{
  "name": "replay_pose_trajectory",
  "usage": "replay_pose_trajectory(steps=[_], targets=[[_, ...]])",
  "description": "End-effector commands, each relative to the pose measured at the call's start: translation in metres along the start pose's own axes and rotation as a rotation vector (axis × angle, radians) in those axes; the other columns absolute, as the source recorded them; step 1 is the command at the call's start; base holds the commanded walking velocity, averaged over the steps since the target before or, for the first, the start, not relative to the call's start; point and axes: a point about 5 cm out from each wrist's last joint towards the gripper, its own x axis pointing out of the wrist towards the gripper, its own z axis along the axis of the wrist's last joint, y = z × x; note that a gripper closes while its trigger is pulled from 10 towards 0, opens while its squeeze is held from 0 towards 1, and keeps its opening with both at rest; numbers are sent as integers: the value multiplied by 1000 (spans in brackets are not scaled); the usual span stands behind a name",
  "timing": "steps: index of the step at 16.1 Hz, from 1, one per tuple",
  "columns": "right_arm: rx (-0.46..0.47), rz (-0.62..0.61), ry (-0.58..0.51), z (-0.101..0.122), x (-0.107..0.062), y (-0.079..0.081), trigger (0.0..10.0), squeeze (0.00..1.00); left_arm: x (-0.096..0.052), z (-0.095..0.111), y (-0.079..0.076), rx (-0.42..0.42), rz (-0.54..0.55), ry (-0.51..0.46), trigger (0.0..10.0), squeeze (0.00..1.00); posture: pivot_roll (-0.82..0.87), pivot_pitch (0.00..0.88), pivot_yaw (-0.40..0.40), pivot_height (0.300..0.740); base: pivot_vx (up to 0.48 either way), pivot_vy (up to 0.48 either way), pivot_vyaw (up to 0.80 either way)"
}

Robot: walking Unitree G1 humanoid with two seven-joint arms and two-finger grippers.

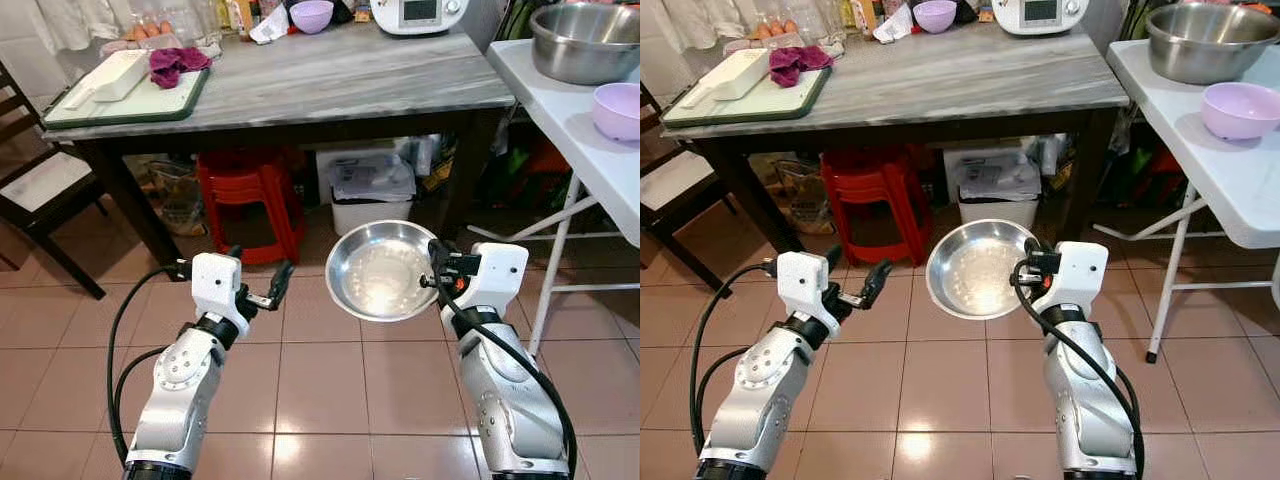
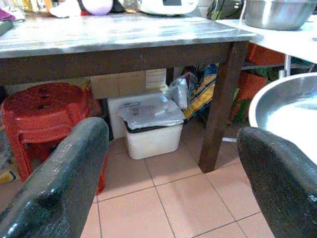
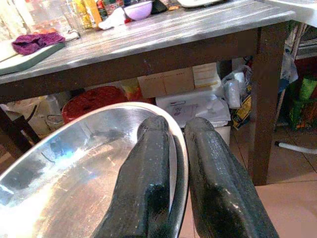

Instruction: Setting the table

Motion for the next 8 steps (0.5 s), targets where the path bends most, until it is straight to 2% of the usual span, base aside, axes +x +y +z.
replay_pose_trajectory(steps=[1, 8], targets=[[-5, 6, -31, 6, 1, 2, 10000, 0, -2, 1, 1, 6, -5, -3, 10000, 0, -123, 78, 94, 740, 334, 0, 0], [-39, 6, -75, 16, 4, 0, 10000, 0, -1, 1, -1, 3, -15, -1, 10000, 0, -129, 81, 98, 740, 340, 0, 0]])
